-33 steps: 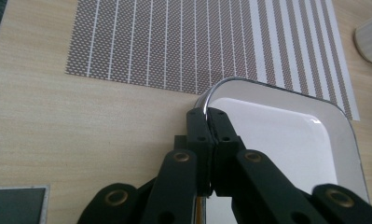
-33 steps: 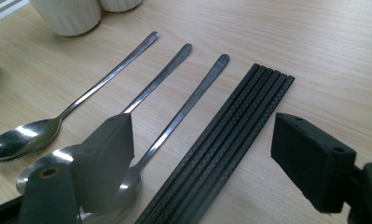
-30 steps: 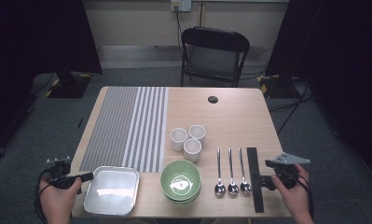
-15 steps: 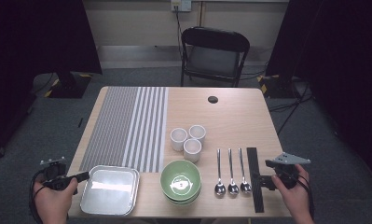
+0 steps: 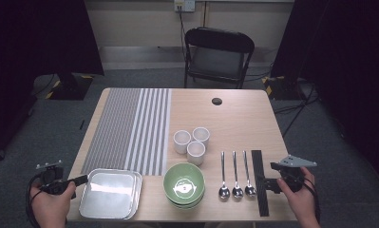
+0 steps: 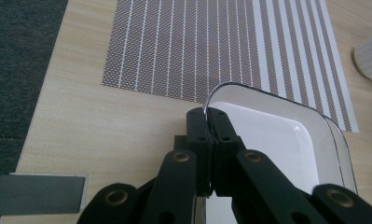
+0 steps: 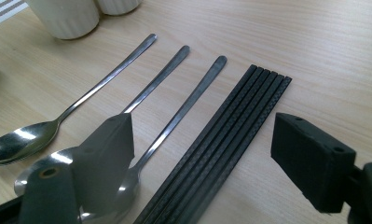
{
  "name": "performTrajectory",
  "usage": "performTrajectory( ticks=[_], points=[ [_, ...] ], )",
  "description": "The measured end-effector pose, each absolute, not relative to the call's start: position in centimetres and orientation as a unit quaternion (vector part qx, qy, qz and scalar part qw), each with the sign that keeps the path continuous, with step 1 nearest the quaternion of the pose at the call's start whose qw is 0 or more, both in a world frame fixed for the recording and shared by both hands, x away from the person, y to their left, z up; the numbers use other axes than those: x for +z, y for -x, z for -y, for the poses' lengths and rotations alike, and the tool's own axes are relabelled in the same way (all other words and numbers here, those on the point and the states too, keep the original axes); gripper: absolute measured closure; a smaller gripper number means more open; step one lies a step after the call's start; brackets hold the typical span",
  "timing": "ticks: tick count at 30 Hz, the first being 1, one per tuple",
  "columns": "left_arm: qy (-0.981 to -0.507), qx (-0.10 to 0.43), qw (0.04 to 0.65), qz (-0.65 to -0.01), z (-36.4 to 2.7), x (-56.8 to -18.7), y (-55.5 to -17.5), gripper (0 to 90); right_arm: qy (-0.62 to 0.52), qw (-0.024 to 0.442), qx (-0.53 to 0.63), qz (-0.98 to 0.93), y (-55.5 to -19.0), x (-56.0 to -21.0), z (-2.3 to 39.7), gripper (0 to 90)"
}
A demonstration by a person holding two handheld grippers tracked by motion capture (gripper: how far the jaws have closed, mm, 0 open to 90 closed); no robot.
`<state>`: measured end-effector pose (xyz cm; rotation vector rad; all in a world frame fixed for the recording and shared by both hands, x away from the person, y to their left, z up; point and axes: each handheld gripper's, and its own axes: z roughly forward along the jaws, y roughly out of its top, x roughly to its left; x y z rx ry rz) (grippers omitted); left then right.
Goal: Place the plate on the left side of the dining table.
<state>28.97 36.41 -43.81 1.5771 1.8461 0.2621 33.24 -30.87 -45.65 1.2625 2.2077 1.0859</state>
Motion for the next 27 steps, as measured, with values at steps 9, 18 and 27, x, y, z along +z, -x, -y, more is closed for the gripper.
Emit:
performTrajectory(
  ticks=[9, 18, 27],
  points=[
    [-0.600, 0.104, 0.350, -0.712, -36.9, -43.8, -28.7, 85.8, -0.448, 0.194, 0.386, -0.783, -33.3, -45.6, 30.9, 20.4],
    [-0.607, 0.103, 0.361, -0.700, -36.9, -44.7, -28.3, 72.2, -0.451, 0.192, 0.387, -0.781, -33.3, -45.6, 31.0, 20.4],
    [-0.611, 0.091, 0.372, -0.692, -36.5, -45.6, -28.5, 68.2, -0.451, 0.188, 0.386, -0.782, -33.3, -45.6, 31.0, 20.5]
  ],
)
